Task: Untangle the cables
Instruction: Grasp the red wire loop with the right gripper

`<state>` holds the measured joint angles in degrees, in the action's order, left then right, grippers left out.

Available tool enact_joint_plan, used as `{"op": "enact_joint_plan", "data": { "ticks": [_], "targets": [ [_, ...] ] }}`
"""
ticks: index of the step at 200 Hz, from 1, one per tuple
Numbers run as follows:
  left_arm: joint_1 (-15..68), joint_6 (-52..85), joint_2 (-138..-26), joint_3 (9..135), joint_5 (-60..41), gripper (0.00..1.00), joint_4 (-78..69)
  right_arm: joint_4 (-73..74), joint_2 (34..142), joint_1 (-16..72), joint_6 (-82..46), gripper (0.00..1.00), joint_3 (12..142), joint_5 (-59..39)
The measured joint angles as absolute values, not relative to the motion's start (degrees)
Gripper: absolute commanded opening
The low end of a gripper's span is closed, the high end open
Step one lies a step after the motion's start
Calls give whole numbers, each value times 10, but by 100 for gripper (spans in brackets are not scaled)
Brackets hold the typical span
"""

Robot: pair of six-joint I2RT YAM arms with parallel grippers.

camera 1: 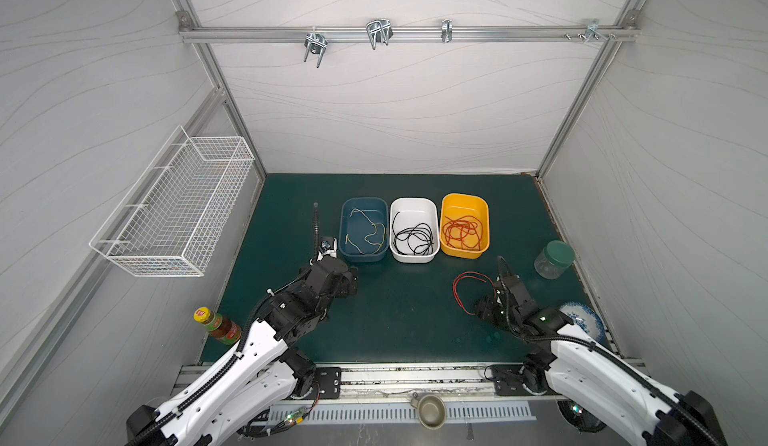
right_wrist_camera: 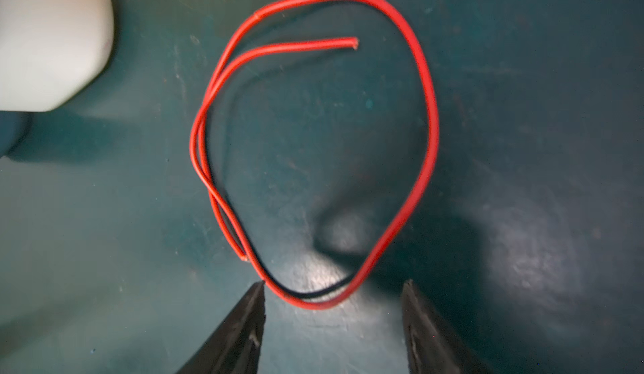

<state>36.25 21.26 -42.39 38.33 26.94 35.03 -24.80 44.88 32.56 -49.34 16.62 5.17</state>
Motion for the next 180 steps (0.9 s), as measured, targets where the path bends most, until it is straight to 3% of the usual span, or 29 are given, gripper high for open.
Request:
{"op": "enact_joint_plan", "data": {
  "ticks": [126, 180],
  "targets": [
    [362, 213, -424, 383, 263, 100, 350, -199, 524, 314, -481, 19, 176, 90],
    [362, 213, -425, 383, 261, 100, 350, -180, 546, 311, -479, 11, 180, 89]
  ]
}}
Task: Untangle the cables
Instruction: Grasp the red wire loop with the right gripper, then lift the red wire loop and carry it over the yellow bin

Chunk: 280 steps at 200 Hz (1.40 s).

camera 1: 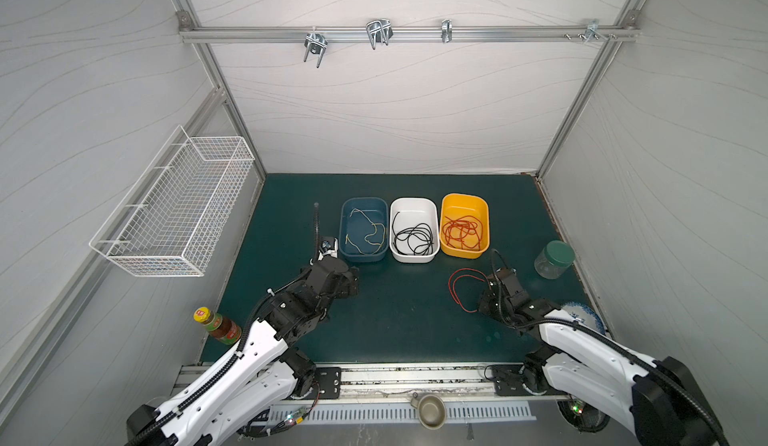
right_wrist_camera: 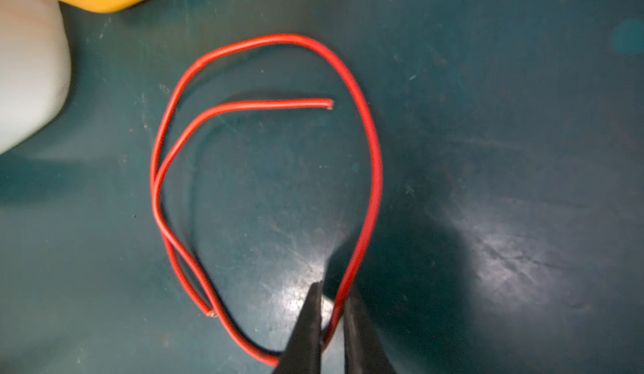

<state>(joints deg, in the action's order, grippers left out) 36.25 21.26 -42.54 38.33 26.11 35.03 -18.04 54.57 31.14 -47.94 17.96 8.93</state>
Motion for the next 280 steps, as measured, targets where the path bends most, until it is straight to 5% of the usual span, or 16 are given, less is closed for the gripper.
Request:
{"op": "enact_joint_plan", "data": {
  "ticks": [64, 280],
  "targets": [
    [362, 213, -425, 383, 261, 100, 350, -181, 543, 311, -475, 0, 180, 88],
    [362, 213, -425, 383, 258, 100, 350, -361, 398, 305, -399, 0, 361, 121]
  ]
}}
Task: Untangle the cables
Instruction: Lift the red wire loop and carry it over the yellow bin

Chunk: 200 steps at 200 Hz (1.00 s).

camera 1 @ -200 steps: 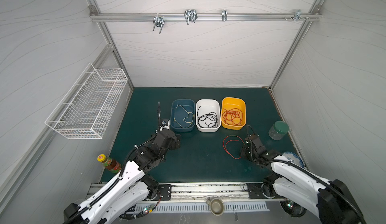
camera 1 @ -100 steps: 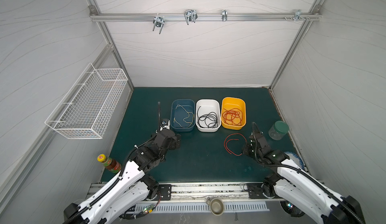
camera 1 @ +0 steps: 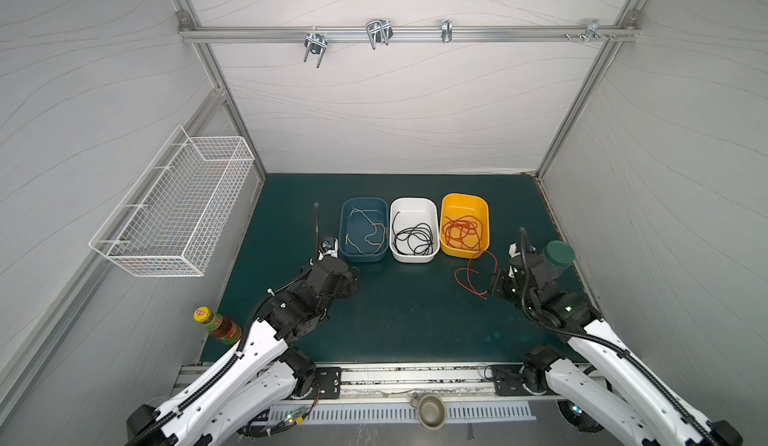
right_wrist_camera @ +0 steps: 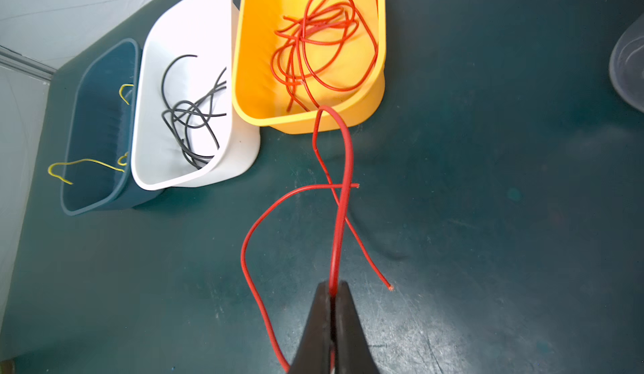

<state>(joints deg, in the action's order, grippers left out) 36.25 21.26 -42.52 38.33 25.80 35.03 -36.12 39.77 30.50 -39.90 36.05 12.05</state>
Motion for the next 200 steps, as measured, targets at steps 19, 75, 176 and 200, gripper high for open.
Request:
{"op": "enact_joint_plan", "data": {
  "ticks": [19, 75, 176, 200],
  "targets": [
    [362, 213, -425, 383, 258, 100, 350, -376, 394, 305, -389, 0, 384, 123],
    [362, 213, -425, 383, 256, 100, 350, -406, 388, 305, -366, 0, 447, 130],
    [362, 213, -425, 383, 250, 100, 350, -448, 401, 305, -333, 0, 566, 131],
    [362, 213, -425, 383, 249, 100, 350, -452, 413, 305, -324, 0, 594, 131]
  ]
}}
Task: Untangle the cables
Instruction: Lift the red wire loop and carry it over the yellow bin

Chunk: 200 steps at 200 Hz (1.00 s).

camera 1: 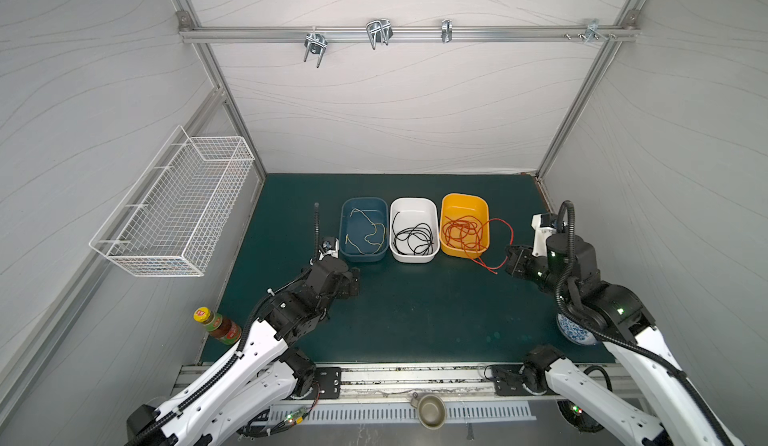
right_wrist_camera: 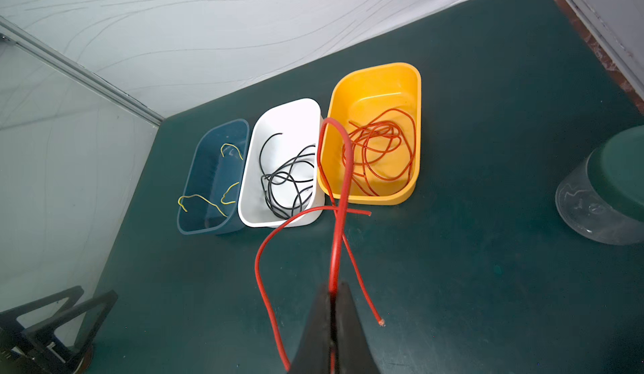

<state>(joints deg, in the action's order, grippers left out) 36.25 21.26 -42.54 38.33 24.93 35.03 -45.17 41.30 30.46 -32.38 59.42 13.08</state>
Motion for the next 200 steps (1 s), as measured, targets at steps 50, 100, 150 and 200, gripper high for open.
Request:
{"op": "enact_joint_plan", "data": {
  "ticks": [50, 100, 150, 200],
  "targets": [
    [362, 213, -425, 383, 248, 100, 350, -455, 452, 304, -303, 0, 650, 135],
    [362, 213, -425, 383, 248, 100, 350, -451, 513, 290, -286, 0, 700, 128],
    [362, 212, -425, 383, 248, 100, 350, -424, 573, 253, -285, 0, 733, 94],
    [362, 212, -427, 383, 248, 100, 350, -396, 640, 219, -298, 0, 751, 55]
  ]
}}
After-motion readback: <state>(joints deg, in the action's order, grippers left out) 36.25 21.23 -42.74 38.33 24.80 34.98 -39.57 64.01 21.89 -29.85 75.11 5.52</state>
